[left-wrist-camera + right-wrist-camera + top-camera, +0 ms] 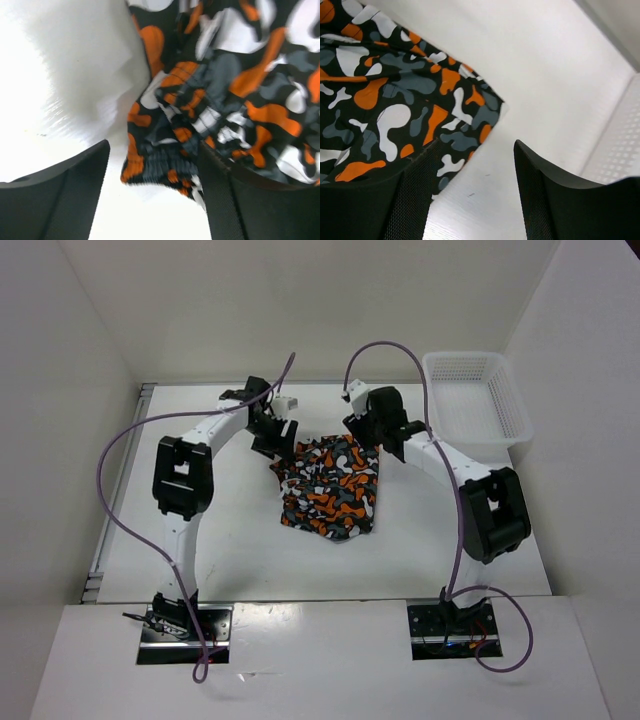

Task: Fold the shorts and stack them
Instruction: Fold the shorts

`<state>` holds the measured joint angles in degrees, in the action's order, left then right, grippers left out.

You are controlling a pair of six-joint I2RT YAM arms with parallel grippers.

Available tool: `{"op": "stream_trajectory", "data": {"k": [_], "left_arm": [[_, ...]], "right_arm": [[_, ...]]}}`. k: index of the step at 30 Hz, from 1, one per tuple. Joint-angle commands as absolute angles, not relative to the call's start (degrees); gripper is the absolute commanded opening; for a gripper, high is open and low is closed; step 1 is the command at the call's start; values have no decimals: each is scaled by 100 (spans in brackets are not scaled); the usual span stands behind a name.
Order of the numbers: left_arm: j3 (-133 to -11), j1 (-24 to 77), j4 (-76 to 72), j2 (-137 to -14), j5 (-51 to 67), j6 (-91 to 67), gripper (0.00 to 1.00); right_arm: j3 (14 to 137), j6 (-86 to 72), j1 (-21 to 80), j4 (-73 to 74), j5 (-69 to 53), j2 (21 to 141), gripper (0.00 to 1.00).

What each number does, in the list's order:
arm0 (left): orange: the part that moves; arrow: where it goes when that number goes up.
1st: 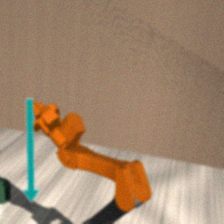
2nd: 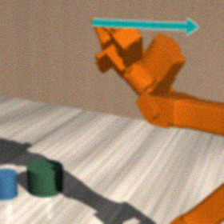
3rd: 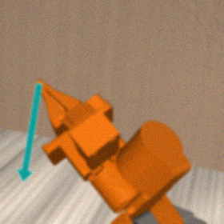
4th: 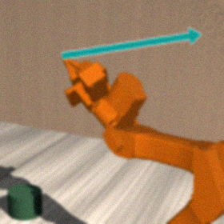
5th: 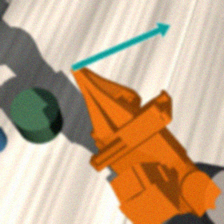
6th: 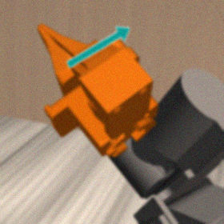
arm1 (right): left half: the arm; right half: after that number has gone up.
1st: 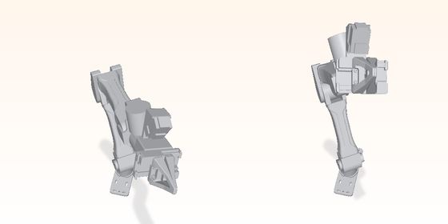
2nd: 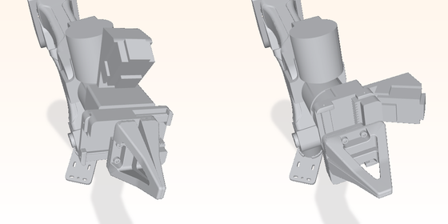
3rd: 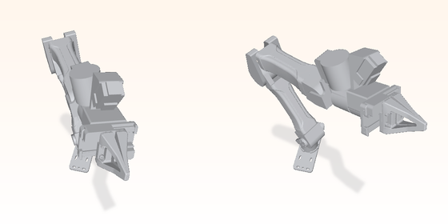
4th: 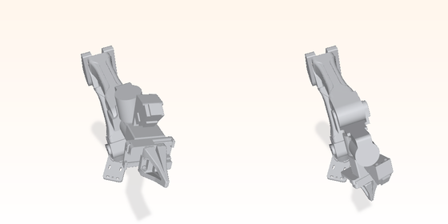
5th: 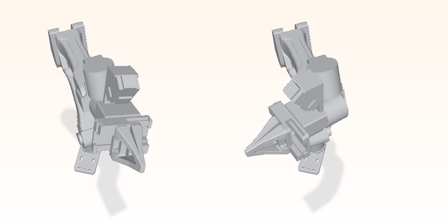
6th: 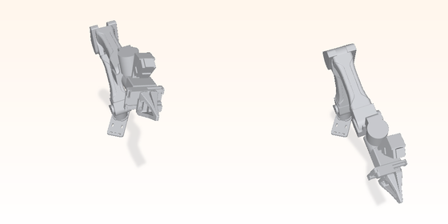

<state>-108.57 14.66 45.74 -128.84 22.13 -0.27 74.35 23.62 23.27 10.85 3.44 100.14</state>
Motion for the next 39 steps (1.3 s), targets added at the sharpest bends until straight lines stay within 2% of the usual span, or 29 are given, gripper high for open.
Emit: {"op": "stream_trajectory", "data": {"k": [1, 3, 6, 11, 17, 21, 30, 33, 34, 36, 39], "left_arm": [[-11091, 1380, 4447, -12288, 2470, 0, 80], [-11267, 1318, 4508, -12121, 2470, 0, 89], [-11478, 977, 4509, -11770, 2365, 0, 93], [-11339, 134, 4359, -11181, 1811, 0, 94], [-10521, -1175, 4131, -10565, 1582, 0, 96], [-10187, -1528, 4008, -10266, 1530, 0, 98], [-9773, -1582, 3902, -9853, 1468, 0, 99], [-9642, -1582, 3850, -9748, 1468, 0, 99], [-9572, -1582, 3850, -9747, 1468, 0, 99], [-9510, -1582, 3850, -9694, 1416, 0, 99], [-9396, -1582, 3797, -9563, 1415, 0, 99]], "right_arm": [[7892, 2619, 2364, 1274, 632, 9528, 66], [7893, 2785, 2364, 1335, 887, 9318, 66], [7893, 2856, 2312, 1397, 1177, 8958, 68], [7568, 2909, 1619, 1460, 1300, 8465, 72], [6953, 3015, 204, 1099, 1239, 7771, 75], [6505, 3015, -96, 1028, 1178, 7375, 77], [5880, 2944, -149, 1081, 1063, 6794, 79], [5827, 2892, -149, 1185, 1063, 6741, 86], [5827, 2892, -149, 1282, 820, 6741, 93], [5889, 2892, -149, 1721, 511, 6688, 100], [6029, 2340, -149, 1924, 431, 6636, 100]]}}
